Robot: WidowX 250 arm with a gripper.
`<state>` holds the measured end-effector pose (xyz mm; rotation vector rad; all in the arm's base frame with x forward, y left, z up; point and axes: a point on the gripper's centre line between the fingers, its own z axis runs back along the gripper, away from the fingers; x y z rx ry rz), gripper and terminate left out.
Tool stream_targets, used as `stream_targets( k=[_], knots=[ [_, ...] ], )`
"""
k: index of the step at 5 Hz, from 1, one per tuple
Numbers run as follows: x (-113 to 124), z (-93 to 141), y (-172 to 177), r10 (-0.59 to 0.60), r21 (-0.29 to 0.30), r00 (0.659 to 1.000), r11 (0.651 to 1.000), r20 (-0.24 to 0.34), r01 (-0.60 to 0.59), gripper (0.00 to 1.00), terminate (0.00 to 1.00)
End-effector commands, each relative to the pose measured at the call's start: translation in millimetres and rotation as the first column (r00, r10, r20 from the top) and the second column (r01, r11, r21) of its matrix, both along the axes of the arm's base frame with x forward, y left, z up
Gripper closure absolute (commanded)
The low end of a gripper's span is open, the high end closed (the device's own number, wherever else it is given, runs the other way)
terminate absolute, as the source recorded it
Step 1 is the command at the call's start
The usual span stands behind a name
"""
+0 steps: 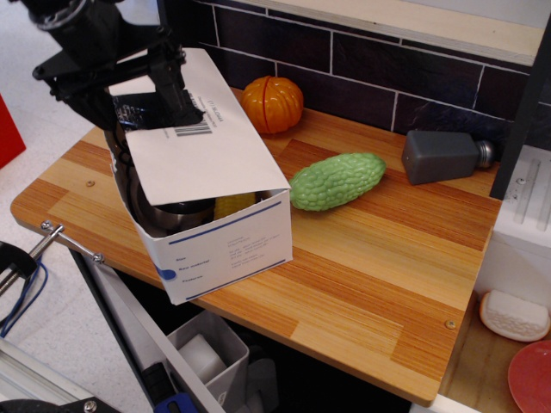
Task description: Open white1fbox flap
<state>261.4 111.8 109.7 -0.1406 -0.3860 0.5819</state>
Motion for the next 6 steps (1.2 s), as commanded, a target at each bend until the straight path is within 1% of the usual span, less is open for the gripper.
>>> stream_targets(
  k=[1,2,5,6],
  knots=[
    [24,40,-15,-0.024,0.081,1.000,0.996,0.002,0.024,0.00,0.00],
    [34,51,-26,-0.027,0.118,0.999,0.992,-0.035,0.031,0.00,0.00],
    [63,70,-50,-0.028,0.216,0.992,0.975,-0.125,0.055,0.00,0.00],
    [73,71,-56,-0.036,0.233,0.990,0.970,-0.134,0.067,0.00,1.00]
  ],
)
